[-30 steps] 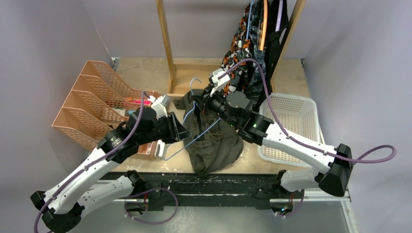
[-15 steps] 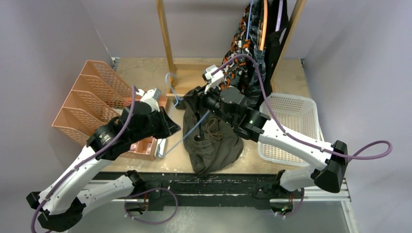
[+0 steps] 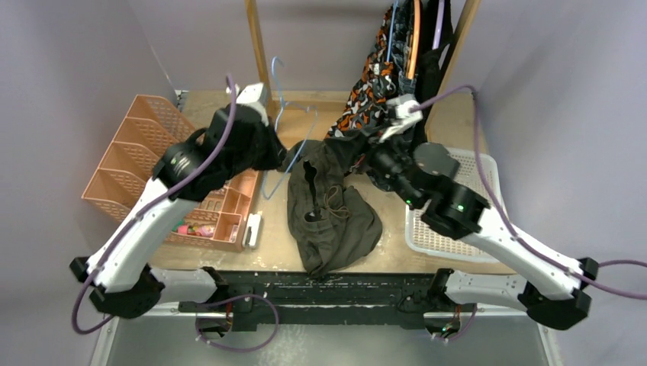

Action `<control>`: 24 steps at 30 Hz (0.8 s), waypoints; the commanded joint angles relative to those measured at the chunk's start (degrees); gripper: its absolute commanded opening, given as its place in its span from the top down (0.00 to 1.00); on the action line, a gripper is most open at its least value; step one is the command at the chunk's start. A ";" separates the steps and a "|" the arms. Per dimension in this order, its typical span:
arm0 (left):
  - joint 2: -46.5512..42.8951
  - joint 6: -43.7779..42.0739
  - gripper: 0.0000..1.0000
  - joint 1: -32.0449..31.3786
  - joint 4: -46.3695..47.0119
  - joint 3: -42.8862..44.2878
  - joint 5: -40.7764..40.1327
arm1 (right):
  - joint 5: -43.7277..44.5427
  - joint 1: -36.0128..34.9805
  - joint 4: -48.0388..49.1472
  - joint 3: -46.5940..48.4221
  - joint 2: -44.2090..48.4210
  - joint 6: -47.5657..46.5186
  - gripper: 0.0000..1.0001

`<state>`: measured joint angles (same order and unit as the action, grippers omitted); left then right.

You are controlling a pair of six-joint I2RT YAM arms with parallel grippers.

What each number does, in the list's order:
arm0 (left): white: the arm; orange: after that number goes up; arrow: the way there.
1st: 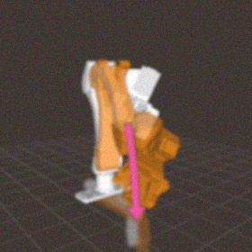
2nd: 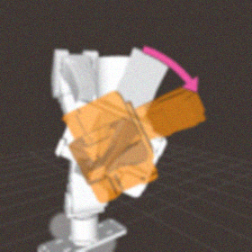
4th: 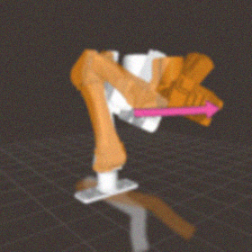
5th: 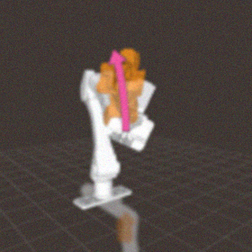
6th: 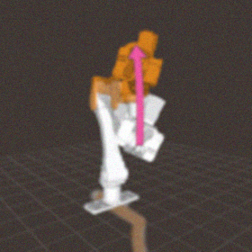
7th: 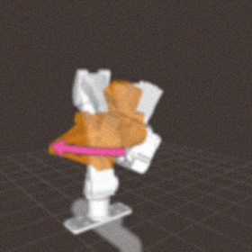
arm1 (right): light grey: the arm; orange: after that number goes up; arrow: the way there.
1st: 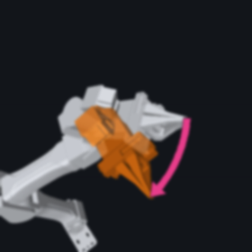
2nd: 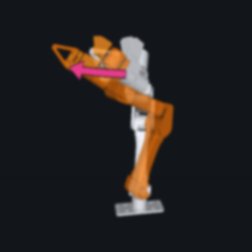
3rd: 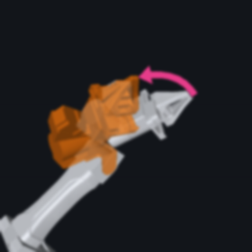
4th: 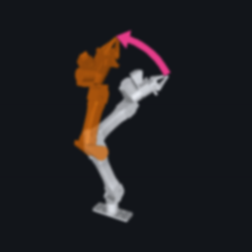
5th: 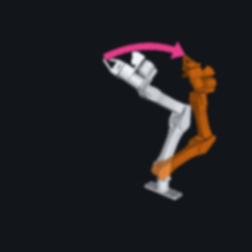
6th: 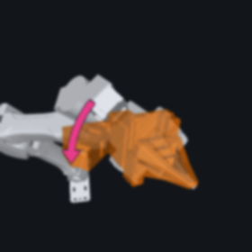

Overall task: Remove the shorts from the hanger
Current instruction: Place the hanger on the clothes rod.

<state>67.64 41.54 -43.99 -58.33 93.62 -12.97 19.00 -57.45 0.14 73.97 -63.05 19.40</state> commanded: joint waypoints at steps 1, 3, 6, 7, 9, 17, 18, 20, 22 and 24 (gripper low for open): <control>9.62 -8.28 1.00 0.00 -6.92 17.39 -7.69 | 5.95 0.02 -5.12 -1.88 6.62 0.99 0.42; 14.68 -10.55 1.00 0.04 -9.66 24.86 -9.72 | 6.27 0.01 -7.74 -3.03 8.50 0.99 0.42; 21.55 -13.12 1.00 0.19 -13.30 35.49 -13.51 | 6.09 0.02 -10.71 -4.78 10.74 0.99 0.41; 23.62 -14.05 1.00 0.25 -14.21 39.93 -14.16 | 5.99 -0.02 -11.49 -5.33 11.35 7.01 0.38; 26.56 -15.92 1.00 0.80 -14.40 44.72 -15.16 | 5.63 0.04 -12.66 -6.32 12.22 9.59 0.37; 23.10 -15.64 1.00 4.06 -8.35 38.75 -6.38 | -5.10 -0.02 -4.31 -5.64 6.39 10.77 0.33; 21.33 -15.70 1.00 4.05 -7.56 36.07 -4.40 | -5.09 -0.03 -4.64 -4.09 4.81 13.14 0.33; 16.44 -15.96 1.00 4.00 -5.82 29.05 -0.37 | -0.40 0.04 -4.23 -1.17 2.44 15.22 0.33; 11.35 -15.79 1.00 4.02 -4.53 22.34 2.45 | 3.77 0.66 -4.24 2.68 -0.31 16.06 0.34; 6.53 -16.02 1.00 4.07 -3.76 16.34 4.60 | 2.23 2.48 -3.68 7.09 -3.06 16.67 0.34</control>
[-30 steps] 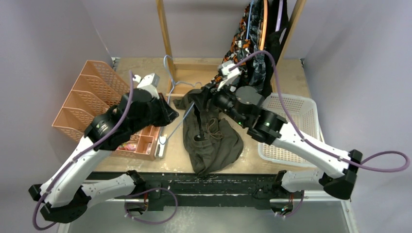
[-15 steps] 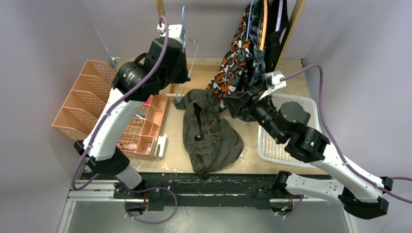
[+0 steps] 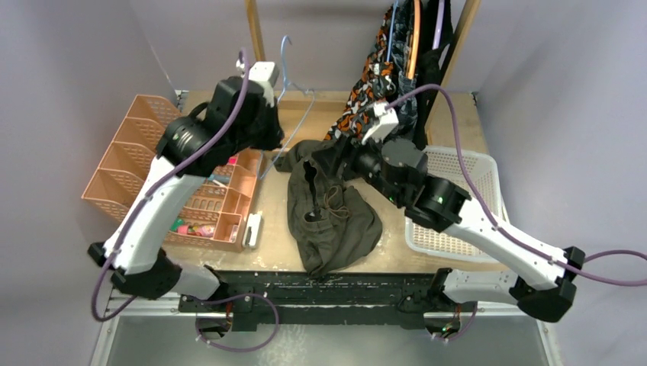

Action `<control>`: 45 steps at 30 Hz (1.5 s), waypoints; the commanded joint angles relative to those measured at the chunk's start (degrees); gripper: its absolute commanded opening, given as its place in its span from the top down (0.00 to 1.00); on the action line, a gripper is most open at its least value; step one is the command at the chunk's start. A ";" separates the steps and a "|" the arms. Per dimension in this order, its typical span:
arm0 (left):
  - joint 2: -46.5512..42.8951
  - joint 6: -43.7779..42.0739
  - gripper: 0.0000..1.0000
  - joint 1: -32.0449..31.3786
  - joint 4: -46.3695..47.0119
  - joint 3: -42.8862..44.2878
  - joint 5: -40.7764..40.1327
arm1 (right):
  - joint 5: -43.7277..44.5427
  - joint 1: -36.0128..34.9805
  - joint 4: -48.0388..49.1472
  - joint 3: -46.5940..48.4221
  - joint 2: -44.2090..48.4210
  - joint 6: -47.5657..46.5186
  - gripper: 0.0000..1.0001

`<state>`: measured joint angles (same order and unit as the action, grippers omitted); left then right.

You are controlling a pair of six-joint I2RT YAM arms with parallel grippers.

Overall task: Remove the shorts from the hanger
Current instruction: Place the hanger on the clothes rod.

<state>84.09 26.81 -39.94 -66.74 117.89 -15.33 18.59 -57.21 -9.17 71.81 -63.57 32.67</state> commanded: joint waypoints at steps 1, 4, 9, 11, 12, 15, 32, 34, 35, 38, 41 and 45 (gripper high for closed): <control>-12.04 -1.22 1.00 -0.03 4.93 -10.42 7.42 | -0.19 3.89 6.21 10.98 -3.74 4.01 0.34; -16.97 -0.09 1.00 0.04 6.50 -16.41 8.69 | -10.34 5.48 11.78 12.57 -6.19 7.09 0.33; -20.81 1.22 1.00 -0.04 8.79 -20.65 11.32 | -18.95 5.62 18.77 13.82 -10.42 15.31 0.32; -21.54 1.63 1.00 -0.03 9.22 -21.34 11.82 | -19.63 5.62 21.11 13.06 -11.68 21.17 0.32; -21.78 1.78 1.00 0.01 9.45 -21.60 11.97 | -19.83 5.62 23.63 11.80 -11.89 23.17 0.33; -22.44 2.31 1.00 0.03 10.84 -22.49 12.98 | -20.78 5.64 26.28 11.11 -13.65 27.46 0.34; -23.05 1.77 1.00 -0.04 13.12 -24.84 15.23 | -24.34 7.00 33.74 11.34 -21.65 37.49 0.74; -23.49 1.59 1.00 -0.02 12.55 -25.35 14.33 | -25.15 7.03 34.69 12.04 -22.13 37.20 0.91; -23.65 1.58 1.00 0.01 12.02 -25.57 13.71 | -25.49 7.07 34.97 12.21 -22.29 37.18 0.99; -24.50 2.02 0.78 0.02 11.07 -26.73 11.74 | -24.11 7.08 35.16 11.42 -21.77 37.73 1.00; -26.14 2.88 0.56 -0.01 11.19 -29.03 11.38 | -17.81 7.04 37.12 8.07 -19.56 37.82 1.00; -29.55 4.80 0.43 -0.02 11.78 -34.66 11.63 | -14.97 7.07 37.90 6.23 -18.35 38.24 1.00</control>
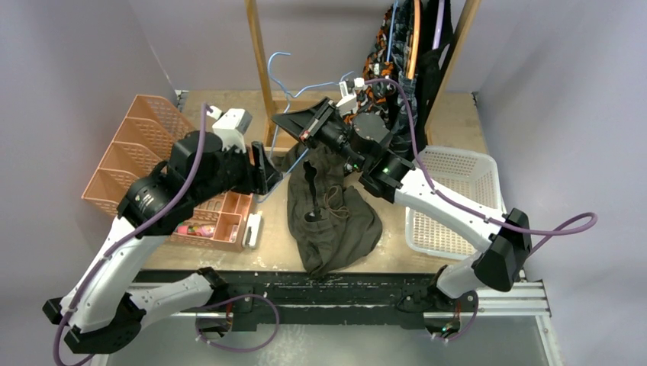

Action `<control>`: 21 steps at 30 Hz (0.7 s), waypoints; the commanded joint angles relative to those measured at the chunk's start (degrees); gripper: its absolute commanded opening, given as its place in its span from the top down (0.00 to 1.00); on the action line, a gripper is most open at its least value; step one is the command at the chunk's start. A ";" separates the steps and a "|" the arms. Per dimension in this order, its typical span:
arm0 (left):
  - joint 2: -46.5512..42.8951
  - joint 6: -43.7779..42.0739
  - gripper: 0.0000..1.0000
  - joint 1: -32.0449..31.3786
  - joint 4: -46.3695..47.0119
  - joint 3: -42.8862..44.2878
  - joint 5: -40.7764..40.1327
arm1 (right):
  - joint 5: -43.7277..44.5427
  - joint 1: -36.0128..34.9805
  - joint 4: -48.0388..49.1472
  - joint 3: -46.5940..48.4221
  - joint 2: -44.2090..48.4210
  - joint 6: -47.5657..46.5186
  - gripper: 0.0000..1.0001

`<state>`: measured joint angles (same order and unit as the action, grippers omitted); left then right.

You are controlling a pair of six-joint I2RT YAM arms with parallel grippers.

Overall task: Remove the shorts from the hanger
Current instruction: Place the hanger on the clothes rod.

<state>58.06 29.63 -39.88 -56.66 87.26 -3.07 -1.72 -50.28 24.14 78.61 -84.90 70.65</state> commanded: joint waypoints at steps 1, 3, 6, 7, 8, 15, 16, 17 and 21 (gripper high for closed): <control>-4.49 2.44 0.42 -0.10 1.79 -5.55 -0.43 | 6.18 0.12 4.04 -0.30 3.03 0.26 1.00; -6.60 3.48 0.40 -0.08 2.66 -8.68 0.34 | 6.55 0.10 3.64 -0.18 2.87 0.25 1.00; -10.00 4.84 0.38 -0.05 4.95 -12.90 1.45 | 3.93 0.10 3.87 0.15 2.05 1.09 1.00; -10.65 5.28 0.38 -0.10 5.39 -13.84 1.41 | 3.39 0.10 4.04 0.29 1.76 1.66 1.00; -11.16 5.61 0.39 -0.05 5.88 -14.57 1.28 | 3.46 0.10 4.18 0.46 1.56 1.68 1.00; -10.97 6.80 0.51 -0.04 10.52 -16.16 1.05 | 4.10 0.10 5.64 0.40 1.36 1.60 1.00; -10.88 6.80 0.53 -0.06 11.59 -16.17 1.31 | 3.82 0.10 5.63 0.22 1.40 1.64 1.00; -10.80 6.83 0.55 -0.07 12.34 -16.07 1.39 | 3.48 0.11 5.50 0.04 1.41 1.63 1.00; -10.32 6.75 0.75 -0.10 13.35 -15.61 1.74 | 2.45 0.10 5.74 -0.76 1.76 1.85 1.00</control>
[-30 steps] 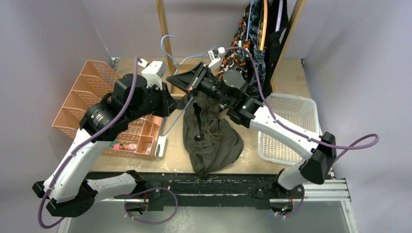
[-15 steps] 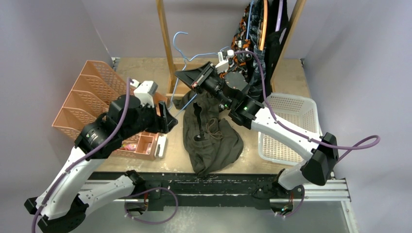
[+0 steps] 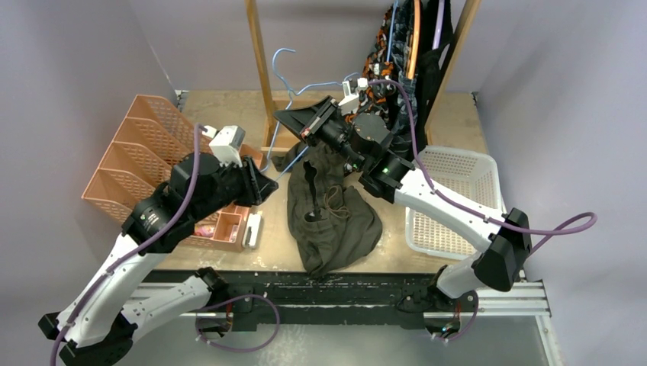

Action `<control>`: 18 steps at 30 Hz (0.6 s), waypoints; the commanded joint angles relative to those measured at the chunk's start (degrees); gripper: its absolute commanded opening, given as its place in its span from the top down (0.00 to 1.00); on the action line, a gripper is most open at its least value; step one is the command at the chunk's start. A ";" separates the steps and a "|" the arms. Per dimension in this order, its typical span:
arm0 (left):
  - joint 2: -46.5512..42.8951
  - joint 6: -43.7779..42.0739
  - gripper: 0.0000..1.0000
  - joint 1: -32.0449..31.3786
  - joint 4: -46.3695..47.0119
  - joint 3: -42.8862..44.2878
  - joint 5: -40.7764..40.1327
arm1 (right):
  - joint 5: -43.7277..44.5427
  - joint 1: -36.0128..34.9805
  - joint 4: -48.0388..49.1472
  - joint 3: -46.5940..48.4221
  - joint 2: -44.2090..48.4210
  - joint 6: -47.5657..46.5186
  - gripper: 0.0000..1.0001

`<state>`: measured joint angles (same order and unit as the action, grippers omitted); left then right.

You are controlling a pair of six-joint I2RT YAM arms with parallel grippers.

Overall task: Remove the shorts from the hanger
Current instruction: Place the hanger on the clothes rod.

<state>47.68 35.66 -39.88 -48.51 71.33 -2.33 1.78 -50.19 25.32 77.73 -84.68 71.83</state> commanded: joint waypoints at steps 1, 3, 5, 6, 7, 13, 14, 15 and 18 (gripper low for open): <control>0.16 0.61 0.86 -0.07 4.93 0.41 1.40 | -1.26 0.01 4.47 0.06 1.68 0.68 1.00; 0.41 0.62 1.00 -0.09 4.17 0.68 1.80 | -2.81 0.04 4.76 -0.11 1.76 0.92 1.00; 0.18 0.55 1.00 -0.09 3.34 0.97 1.58 | -3.98 0.11 5.41 -0.06 1.87 0.74 1.00; 0.13 0.55 1.00 -0.11 2.85 1.41 0.72 | -4.46 0.17 5.85 -0.16 2.01 -0.14 0.98; 0.00 0.55 1.00 -0.09 2.40 2.01 -0.48 | -5.26 0.11 6.48 -0.29 2.18 -1.26 0.92; 3.67 1.65 1.00 -0.09 -4.25 10.99 -10.69 | -9.52 0.49 6.08 -1.43 4.10 -5.73 0.48; 4.98 1.50 1.00 -0.09 -4.95 12.83 -12.08 | -9.47 0.45 4.91 -1.59 4.80 -6.53 0.45; 6.15 1.33 1.00 -0.03 -6.19 14.41 -13.11 | -9.18 0.47 3.57 -1.66 5.78 -7.77 0.44; 9.54 -0.55 1.00 -0.03 -6.94 18.37 -14.47 | -6.51 0.49 -2.32 -1.86 9.86 -12.48 0.42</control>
<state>54.00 36.42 -40.14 -54.28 83.70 -11.09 -5.58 -49.82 25.26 75.33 -81.93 66.15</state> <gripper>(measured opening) 0.024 0.571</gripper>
